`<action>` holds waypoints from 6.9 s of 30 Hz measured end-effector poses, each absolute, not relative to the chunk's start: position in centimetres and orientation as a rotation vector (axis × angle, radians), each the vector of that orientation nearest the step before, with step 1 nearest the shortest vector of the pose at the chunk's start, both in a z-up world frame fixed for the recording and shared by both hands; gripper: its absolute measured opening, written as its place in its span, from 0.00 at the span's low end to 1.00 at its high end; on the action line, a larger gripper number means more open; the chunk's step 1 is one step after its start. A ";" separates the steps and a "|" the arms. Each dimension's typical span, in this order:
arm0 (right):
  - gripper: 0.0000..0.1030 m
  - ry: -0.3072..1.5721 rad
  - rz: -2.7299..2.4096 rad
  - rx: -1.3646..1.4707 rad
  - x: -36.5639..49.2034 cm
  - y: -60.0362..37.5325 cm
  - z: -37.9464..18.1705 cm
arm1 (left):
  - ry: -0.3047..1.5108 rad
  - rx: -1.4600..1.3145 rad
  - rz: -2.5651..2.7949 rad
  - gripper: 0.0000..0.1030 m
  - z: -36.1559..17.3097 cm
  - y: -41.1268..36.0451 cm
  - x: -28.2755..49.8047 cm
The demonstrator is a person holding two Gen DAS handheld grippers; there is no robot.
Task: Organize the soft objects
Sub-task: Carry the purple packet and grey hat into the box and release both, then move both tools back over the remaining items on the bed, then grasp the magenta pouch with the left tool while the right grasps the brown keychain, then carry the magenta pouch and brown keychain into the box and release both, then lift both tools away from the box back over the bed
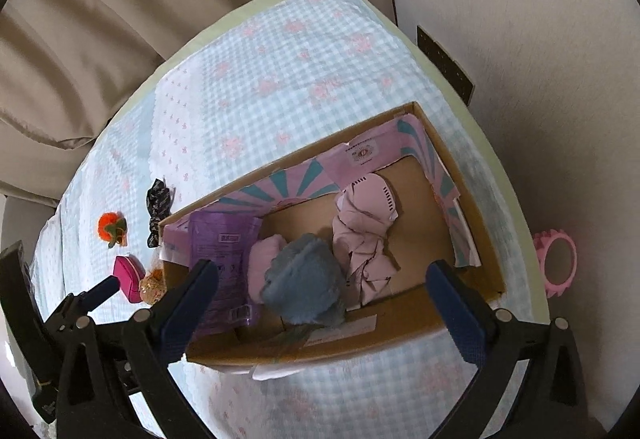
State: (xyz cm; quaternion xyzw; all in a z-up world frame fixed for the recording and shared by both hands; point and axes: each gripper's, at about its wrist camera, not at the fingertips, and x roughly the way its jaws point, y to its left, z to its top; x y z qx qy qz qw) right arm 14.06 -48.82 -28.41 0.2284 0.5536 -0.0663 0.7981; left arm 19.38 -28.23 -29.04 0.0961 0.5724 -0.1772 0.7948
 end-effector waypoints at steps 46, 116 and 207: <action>1.00 1.259 0.178 0.497 20.1 -18.5 -24.8 | 1.244 -0.245 0.115 1.00 -24.8 6.2 23.9; 0.37 1.289 0.128 0.571 18.4 -16.0 -32.1 | 1.272 -0.302 -0.056 0.44 -30.6 4.7 21.7; 1.00 1.082 -0.011 0.294 11.7 -34.8 -15.9 | 1.094 0.110 -0.428 1.00 -16.3 -13.7 16.5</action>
